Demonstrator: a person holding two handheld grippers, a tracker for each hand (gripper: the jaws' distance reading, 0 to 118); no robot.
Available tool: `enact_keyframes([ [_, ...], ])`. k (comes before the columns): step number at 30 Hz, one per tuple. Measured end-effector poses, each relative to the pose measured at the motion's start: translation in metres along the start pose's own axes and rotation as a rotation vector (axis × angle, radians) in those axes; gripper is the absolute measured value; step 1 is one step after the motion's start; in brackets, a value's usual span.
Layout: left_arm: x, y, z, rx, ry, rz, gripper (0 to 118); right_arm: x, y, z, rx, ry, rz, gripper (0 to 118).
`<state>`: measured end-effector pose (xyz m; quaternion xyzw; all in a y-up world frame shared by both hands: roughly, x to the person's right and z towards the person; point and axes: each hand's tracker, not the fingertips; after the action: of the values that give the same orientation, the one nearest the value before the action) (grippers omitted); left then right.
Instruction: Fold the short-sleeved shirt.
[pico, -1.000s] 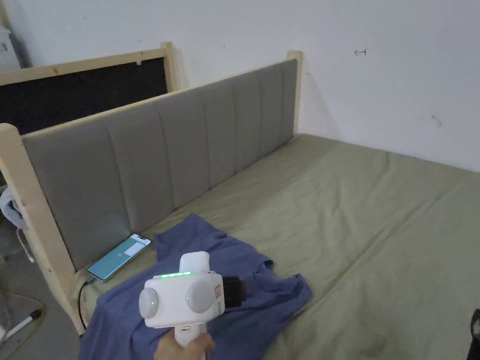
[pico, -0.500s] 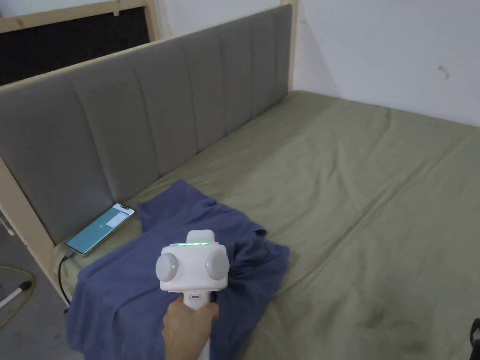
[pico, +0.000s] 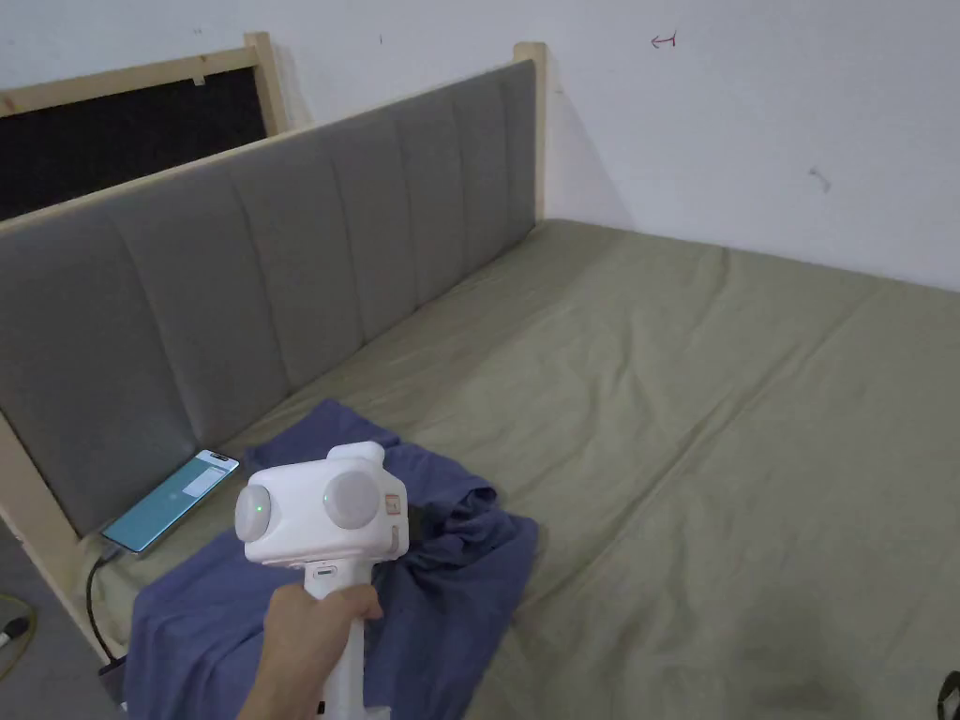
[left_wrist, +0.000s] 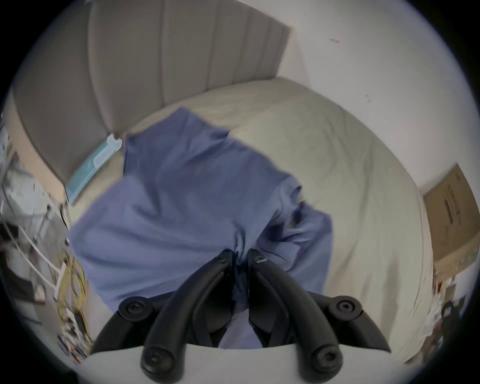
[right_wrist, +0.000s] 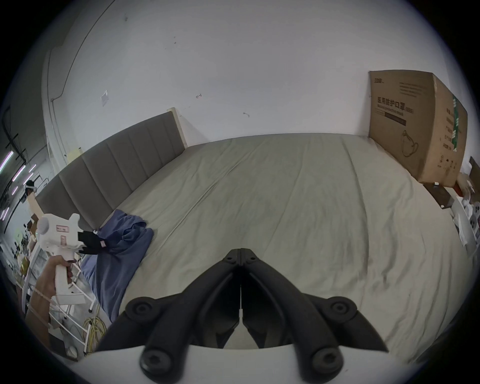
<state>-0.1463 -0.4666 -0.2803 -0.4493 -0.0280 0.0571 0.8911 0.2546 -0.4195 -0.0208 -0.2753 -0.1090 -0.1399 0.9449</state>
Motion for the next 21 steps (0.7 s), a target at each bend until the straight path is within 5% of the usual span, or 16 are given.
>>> enact_keyframes([
  [4,0.046,0.018,0.033,0.056,-0.155,0.032,9,0.021,0.006,0.014,0.030,-0.016,-0.075,0],
  [8,0.142,0.019,0.077,0.113,-0.278,-0.146,9,0.048,0.013,0.034,0.081,-0.068,-0.125,0],
  [11,0.217,0.013,0.109,0.127,-0.505,-0.181,9,0.072,0.021,0.057,0.136,-0.114,-0.175,0],
  [19,0.411,-0.069,0.183,0.037,-1.014,-0.434,9,0.156,0.036,0.139,0.309,-0.318,-0.285,0],
  [21,0.444,-0.109,0.181,-0.003,-1.011,-0.505,9,0.171,0.034,0.155,0.327,-0.362,-0.332,0],
])
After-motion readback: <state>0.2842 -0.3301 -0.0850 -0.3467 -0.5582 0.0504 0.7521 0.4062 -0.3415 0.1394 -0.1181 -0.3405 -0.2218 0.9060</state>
